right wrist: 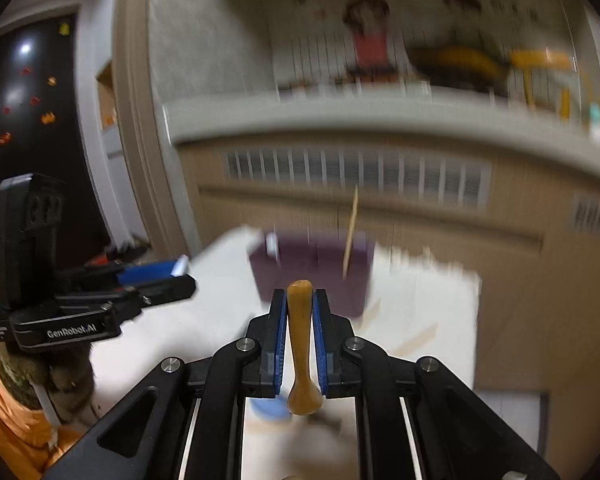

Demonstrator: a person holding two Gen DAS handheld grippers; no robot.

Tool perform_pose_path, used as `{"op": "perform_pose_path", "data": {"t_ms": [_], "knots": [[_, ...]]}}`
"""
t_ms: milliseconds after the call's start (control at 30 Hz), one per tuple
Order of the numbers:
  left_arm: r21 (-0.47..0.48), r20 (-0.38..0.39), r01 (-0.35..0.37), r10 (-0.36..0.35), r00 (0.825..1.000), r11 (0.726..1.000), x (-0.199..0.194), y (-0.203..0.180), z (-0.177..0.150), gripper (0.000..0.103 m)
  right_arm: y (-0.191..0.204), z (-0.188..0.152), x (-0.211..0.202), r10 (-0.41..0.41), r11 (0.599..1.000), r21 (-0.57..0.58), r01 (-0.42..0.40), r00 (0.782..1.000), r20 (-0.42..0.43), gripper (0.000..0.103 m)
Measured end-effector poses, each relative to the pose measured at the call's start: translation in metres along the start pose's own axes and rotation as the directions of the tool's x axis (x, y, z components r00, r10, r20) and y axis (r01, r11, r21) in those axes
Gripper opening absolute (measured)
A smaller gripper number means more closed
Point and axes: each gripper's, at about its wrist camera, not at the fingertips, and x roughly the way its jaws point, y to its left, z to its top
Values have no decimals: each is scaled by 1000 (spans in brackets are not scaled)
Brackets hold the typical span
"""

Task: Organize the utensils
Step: 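Lift the white spoon and wooden spoon and carry both toward the caddy, then drop the white spoon and wooden spoon into the caddy, opening both tools, then move both tools back toward the blue spoon and metal spoons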

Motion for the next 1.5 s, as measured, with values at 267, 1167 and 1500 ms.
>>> {"op": "perform_pose_path", "data": {"t_ms": [267, 1167, 1500], "knots": [[-103, 233, 201, -173, 957, 974, 12, 23, 110, 40, -17, 137, -5, -118, 993, -5, 122, 969, 219, 12], [-213, -99, 11, -33, 995, 977, 206, 145, 4, 42, -58, 34, 237, -112, 993, 9, 116, 974, -198, 13], [-106, -74, -198, 191, 979, 974, 135, 133, -5, 66, -39, 12, 203, -199, 978, -102, 182, 962, -187, 64]]}}
